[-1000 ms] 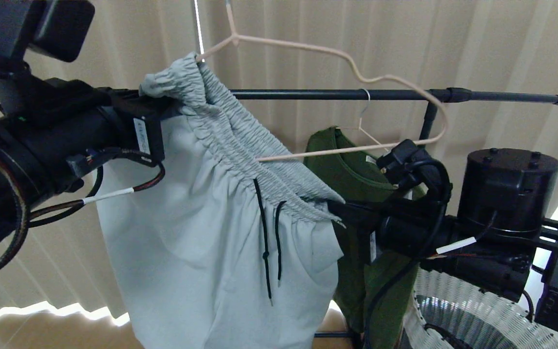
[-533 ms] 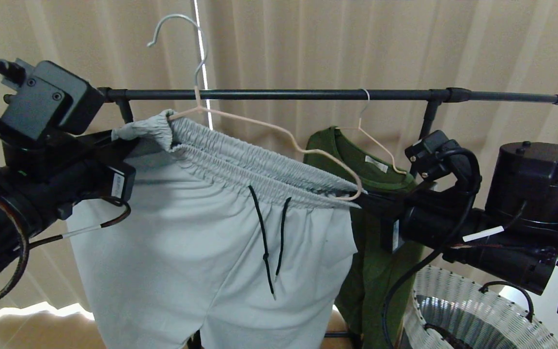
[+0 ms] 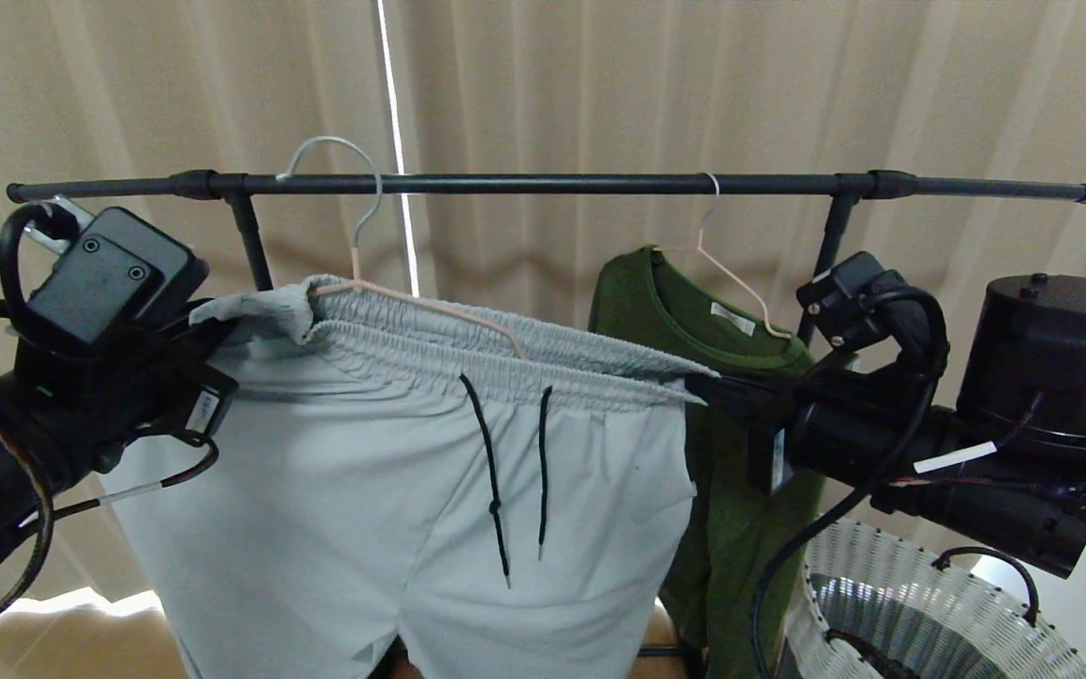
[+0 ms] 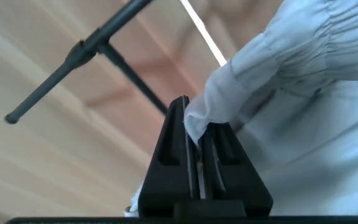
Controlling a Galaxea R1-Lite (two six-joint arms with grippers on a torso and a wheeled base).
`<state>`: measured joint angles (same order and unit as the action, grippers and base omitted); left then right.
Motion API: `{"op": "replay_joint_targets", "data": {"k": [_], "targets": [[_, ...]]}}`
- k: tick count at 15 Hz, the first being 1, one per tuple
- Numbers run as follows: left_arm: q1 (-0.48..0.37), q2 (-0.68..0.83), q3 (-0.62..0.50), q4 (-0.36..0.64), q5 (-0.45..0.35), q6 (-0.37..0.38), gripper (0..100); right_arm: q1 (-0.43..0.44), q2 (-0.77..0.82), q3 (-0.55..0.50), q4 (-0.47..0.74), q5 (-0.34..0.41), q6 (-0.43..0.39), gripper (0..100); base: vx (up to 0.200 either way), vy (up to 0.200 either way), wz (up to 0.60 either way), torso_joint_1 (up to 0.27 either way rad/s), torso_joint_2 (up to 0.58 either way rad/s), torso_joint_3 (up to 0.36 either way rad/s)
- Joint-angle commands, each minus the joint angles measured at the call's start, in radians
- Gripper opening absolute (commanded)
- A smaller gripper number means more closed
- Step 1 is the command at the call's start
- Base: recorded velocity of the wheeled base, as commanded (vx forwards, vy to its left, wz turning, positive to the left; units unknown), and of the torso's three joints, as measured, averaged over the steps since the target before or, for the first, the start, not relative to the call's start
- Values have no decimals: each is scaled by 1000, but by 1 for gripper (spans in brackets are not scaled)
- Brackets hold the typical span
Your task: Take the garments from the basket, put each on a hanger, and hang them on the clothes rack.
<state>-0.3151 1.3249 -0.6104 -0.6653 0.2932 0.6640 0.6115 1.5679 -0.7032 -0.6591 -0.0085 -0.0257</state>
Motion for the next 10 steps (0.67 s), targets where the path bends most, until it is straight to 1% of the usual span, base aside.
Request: {"op": "replay_joint_targets", "data": {"k": [1,3,4,5,6,7,8,10], "targets": [[27,4,9,0,1,3,0,4,-2,7,0,-1,-3,0,0,0,0,0,0,0],[41,4,18,0,1,25,0,4,-11,7,0,2,-14,0,0,0,0,0,0,0],[34,4,29,0,1,31,0,7,-17,4,6,7,-22,0,0,0,0,0,0,0],[31,4,28,0,1,29,0,17,-19,1,26,7,-46,0,0,0,0,0,0,0],[30,7,15,0,3,26,0,22,-20,-13,92,10,-102,100,0,0,0,0,0,0],[24,8,6,0,4,23,0,30,-20,-22,121,10,-120,100,0,0,0,0,0,0],[14,16,-2,0,7,3,0,63,-14,-30,124,10,-120,100,0,0,0,0,0,0],[-30,37,-9,0,17,-81,0,97,-11,-61,127,9,-131,100,0,0,0,0,0,0]]}}
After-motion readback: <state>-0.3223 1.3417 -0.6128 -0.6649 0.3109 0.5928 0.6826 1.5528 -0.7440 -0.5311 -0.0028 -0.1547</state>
